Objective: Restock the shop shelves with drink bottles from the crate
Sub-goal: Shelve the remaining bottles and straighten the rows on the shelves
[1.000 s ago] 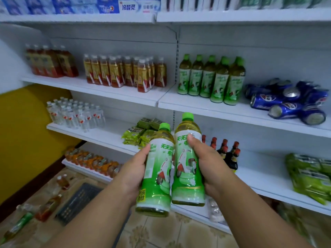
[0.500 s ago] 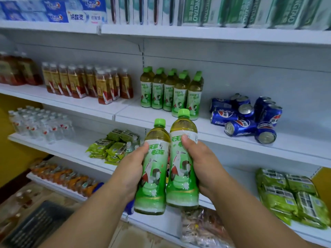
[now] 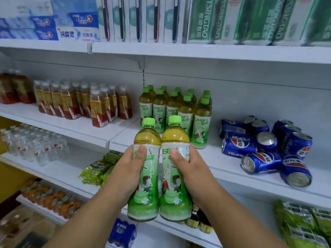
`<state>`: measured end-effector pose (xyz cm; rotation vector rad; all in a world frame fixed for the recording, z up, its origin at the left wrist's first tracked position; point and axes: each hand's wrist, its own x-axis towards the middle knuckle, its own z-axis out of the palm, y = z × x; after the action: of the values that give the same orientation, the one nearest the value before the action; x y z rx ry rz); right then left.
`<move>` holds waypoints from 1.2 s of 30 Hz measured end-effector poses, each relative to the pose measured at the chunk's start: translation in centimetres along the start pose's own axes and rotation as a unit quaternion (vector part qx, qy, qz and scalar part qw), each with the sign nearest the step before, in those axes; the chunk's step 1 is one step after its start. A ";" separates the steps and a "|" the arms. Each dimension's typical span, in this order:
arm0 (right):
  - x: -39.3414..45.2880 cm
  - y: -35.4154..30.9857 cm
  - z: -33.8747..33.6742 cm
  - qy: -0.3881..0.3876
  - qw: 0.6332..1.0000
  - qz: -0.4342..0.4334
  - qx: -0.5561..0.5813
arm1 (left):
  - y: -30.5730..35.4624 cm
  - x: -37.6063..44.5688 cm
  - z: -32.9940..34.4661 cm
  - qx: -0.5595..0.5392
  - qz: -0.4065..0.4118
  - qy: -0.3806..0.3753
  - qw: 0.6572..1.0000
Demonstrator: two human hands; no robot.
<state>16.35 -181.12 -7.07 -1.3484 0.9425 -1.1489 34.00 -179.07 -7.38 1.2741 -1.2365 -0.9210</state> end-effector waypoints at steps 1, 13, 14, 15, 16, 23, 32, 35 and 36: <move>1.3 -0.1 0.1 -0.002 1.000 -0.011 -0.005 | -0.2 1.5 -0.2 0.000 0.004 -0.002 1.000; 16.8 1.6 1.7 0.073 0.989 -0.106 -0.079 | -2.3 21.1 -3.5 0.054 0.093 -0.116 0.987; 17.6 2.0 1.8 0.083 0.986 -0.108 -0.095 | -2.7 22.3 -3.6 0.064 0.097 -0.133 0.984; 18.1 2.5 1.9 0.093 0.984 -0.108 -0.111 | -3.0 23.2 -3.6 0.074 0.100 -0.147 0.981; 18.7 2.9 1.9 0.105 0.981 -0.105 -0.127 | -3.5 24.3 -3.6 0.075 0.104 -0.164 0.978; 21.2 4.3 1.5 0.151 0.966 -0.101 -0.186 | -6.7 28.6 -2.1 0.011 0.110 -0.193 0.975; 22.0 5.6 1.4 0.180 0.939 -0.081 -0.281 | -7.7 29.5 -1.8 0.032 0.114 -0.168 0.979; 21.0 7.6 2.3 0.233 0.919 -0.073 -0.311 | -8.6 29.6 -2.4 0.063 0.114 -0.174 0.976; 20.7 8.4 2.6 0.254 0.909 -0.067 -0.324 | -9.1 29.7 -2.7 0.072 0.109 -0.182 0.975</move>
<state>24.01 -201.48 -12.82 -1.6843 1.7447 -1.3924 42.60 -208.69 -11.70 1.0790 -1.7215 -0.9429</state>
